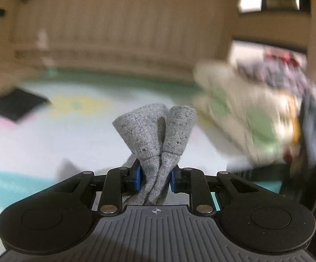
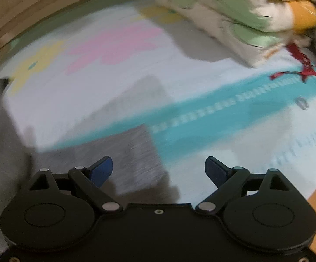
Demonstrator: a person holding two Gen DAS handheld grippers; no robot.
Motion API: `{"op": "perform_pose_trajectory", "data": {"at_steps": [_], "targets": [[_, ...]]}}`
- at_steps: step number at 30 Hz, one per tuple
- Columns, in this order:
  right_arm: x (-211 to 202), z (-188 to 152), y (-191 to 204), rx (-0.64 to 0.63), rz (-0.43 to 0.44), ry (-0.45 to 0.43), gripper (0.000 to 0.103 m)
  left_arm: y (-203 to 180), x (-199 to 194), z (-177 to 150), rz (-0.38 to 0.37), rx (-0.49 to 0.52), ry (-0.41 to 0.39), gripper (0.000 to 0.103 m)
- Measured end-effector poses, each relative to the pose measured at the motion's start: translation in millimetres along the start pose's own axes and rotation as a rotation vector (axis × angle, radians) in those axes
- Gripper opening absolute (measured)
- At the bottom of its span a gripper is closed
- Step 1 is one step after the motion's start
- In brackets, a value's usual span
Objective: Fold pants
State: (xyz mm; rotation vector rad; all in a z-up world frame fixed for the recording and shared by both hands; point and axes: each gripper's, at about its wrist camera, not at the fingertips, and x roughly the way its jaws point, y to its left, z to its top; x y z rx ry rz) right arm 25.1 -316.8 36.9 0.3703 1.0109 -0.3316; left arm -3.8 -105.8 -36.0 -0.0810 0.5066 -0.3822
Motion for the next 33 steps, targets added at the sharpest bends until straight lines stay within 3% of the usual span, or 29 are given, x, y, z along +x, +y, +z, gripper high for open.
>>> {"op": "perform_pose_trajectory", "data": {"at_steps": [4, 8, 11, 17, 20, 23, 26, 29, 33], "targets": [[-2.0, 11.0, -26.7, 0.071, -0.071, -0.045, 0.092, -26.7, 33.1, -38.5, -0.055, 0.070, 0.111, 0.023], [-5.0, 17.1, -26.6, -0.062, -0.219, -0.121, 0.092, -45.5, 38.0, -53.6, -0.074, 0.161, 0.156, 0.026], [-6.5, 17.8, -21.8, -0.128, -0.272, -0.163, 0.092, -46.5, 38.1, -54.6, -0.127, 0.244, 0.218, 0.028], [-1.2, 18.4, -17.3, -0.176, -0.234, -0.129, 0.092, -41.5, 11.1, -46.7, -0.271, 0.379, 0.249, 0.030], [1.5, 16.5, -14.1, -0.204, -0.210, -0.096, 0.092, -36.9, -13.2, -46.9, -0.373, 0.461, 0.227, 0.031], [4.3, 13.4, -11.2, -0.220, -0.173, -0.055, 0.092, -18.1, -28.1, -38.3, -0.454, 0.461, 0.223, 0.031], [6.8, 10.1, -10.9, -0.172, -0.088, -0.024, 0.092, 11.2, -22.0, -24.6, -0.389, 0.375, 0.216, 0.031], [11.6, 6.1, -6.3, -0.139, 0.025, 0.032, 0.092, 52.2, -1.1, -8.6, -0.239, 0.226, 0.230, 0.031], [24.5, -5.5, 8.2, -0.119, 0.099, 0.088, 0.092, 93.1, 28.6, -17.5, -0.114, 0.071, 0.336, 0.031]]}}
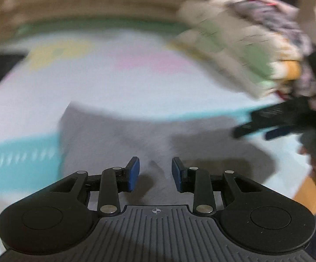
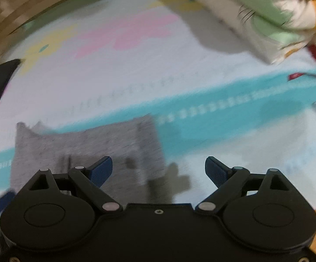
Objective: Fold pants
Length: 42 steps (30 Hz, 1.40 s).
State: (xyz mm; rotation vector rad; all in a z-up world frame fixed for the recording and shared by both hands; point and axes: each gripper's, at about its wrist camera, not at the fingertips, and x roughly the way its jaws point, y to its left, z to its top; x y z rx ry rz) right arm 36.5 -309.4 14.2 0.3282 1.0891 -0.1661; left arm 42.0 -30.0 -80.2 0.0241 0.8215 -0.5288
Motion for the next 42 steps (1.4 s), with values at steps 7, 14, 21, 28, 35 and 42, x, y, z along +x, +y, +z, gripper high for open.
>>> {"op": "perform_pose_trajectory", "data": {"at_steps": [7, 14, 21, 28, 35, 42], "targets": [[45.8, -28.0, 3.9, -0.009, 0.000, 0.150, 0.096, 11.1, 6.0, -32.3, -0.005, 0.014, 0.057, 0.032], [26.6, -22.1, -8.7, 0.056, 0.038, 0.088, 0.088, 52.0, -1.0, -6.0, 0.026, -0.127, 0.007, 0.032], [0.0, -26.4, 40.6, -0.145, 0.082, -0.110, 0.091, 82.6, 28.0, 35.5, 0.053, -0.227, 0.039, 0.033], [40.4, -59.0, 72.7, -0.268, 0.082, -0.034, 0.103, 101.9, 72.3, 52.5, 0.065, -0.264, 0.113, 0.033], [36.0, -75.0, 72.4, -0.257, 0.065, -0.125, 0.103, 108.8, 91.4, 56.3, 0.050, -0.284, 0.127, 0.036], [35.9, -80.2, 80.5, -0.239, 0.041, -0.161, 0.103, 108.2, 105.8, 74.5, 0.098, -0.264, 0.113, 0.038]]}}
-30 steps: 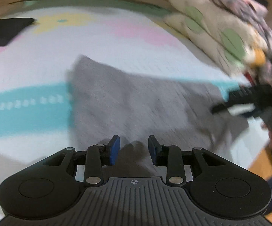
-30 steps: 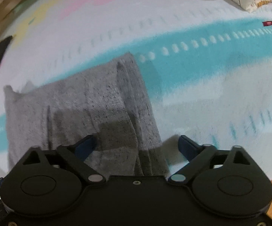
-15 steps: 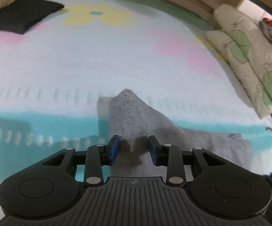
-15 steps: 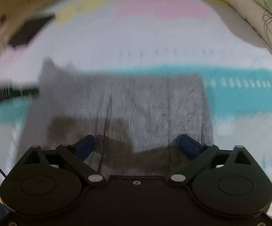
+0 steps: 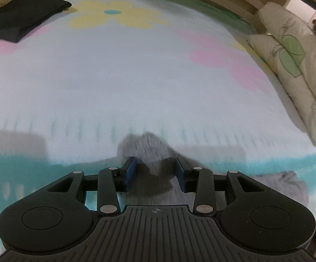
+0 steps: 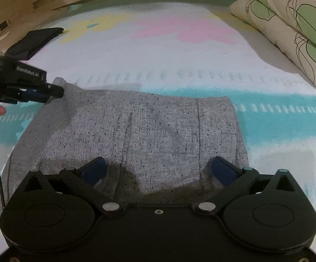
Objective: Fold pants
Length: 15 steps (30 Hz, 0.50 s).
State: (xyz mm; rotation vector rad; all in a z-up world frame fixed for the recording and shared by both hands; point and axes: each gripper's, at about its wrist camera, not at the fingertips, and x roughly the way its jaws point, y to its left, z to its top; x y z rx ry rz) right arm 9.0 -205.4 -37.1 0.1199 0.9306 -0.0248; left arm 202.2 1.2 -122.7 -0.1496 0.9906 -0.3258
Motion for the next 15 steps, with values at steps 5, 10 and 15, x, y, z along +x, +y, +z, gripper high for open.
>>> {"op": "perform_pose_trajectory", "data": {"at_steps": [5, 10, 15], "targets": [[1.5, 1.4, -0.3, 0.010, -0.002, 0.002, 0.103, -9.7, 13.8, 10.6, 0.062, 0.051, 0.003, 0.038], [2.8, 2.6, 0.6, 0.011, -0.004, 0.002, 0.103, -15.1, 26.9, 12.9, 0.109, 0.108, 0.009, 0.039], [4.6, 4.6, 0.2, 0.019, -0.006, 0.010, 0.103, -11.3, 12.3, 18.3, 0.081, 0.066, -0.017, 0.039]]}}
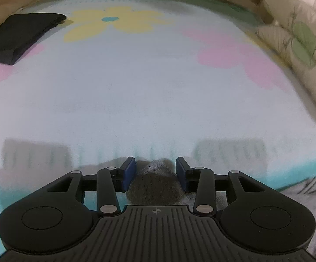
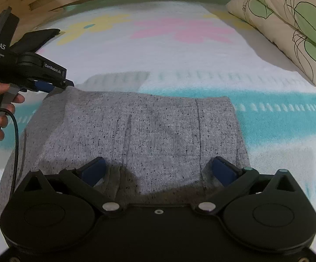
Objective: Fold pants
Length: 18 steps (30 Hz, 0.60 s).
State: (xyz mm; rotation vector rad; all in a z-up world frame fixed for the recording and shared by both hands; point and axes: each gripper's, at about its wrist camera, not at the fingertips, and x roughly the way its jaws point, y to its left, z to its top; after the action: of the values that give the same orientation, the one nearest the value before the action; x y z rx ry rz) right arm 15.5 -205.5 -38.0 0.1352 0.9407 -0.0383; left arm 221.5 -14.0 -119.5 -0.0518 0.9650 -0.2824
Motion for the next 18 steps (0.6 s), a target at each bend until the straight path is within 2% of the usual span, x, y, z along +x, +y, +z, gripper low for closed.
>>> {"op": "perform_pose_trajectory", "data": {"at_steps": [4, 7, 11, 16, 18], "targets": [[1.1, 0.3, -0.2, -0.003, 0.000, 0.002, 0.103, 7.2, -35.7, -2.0, 0.006, -0.004, -0.073, 0.039], [1.0, -0.6, -0.6, -0.005, 0.001, -0.003, 0.103, 9.6, -62.9, -14.7, 0.025, 0.015, -0.091, 0.040], [1.4, -1.3, 0.6, -0.005, -0.004, -0.007, 0.103, 8.8, -82.0, -50.6, 0.007, 0.028, -0.036, 0.040], [0.9, -0.7, 2.5, -0.008, -0.012, -0.007, 0.103, 0.7, -84.5, -113.7, -0.022, 0.070, 0.087, 0.041], [0.4, -1.1, 2.8, -0.010, -0.013, -0.010, 0.103, -1.7, -87.4, -134.6, -0.008, 0.080, 0.080, 0.043]]}}
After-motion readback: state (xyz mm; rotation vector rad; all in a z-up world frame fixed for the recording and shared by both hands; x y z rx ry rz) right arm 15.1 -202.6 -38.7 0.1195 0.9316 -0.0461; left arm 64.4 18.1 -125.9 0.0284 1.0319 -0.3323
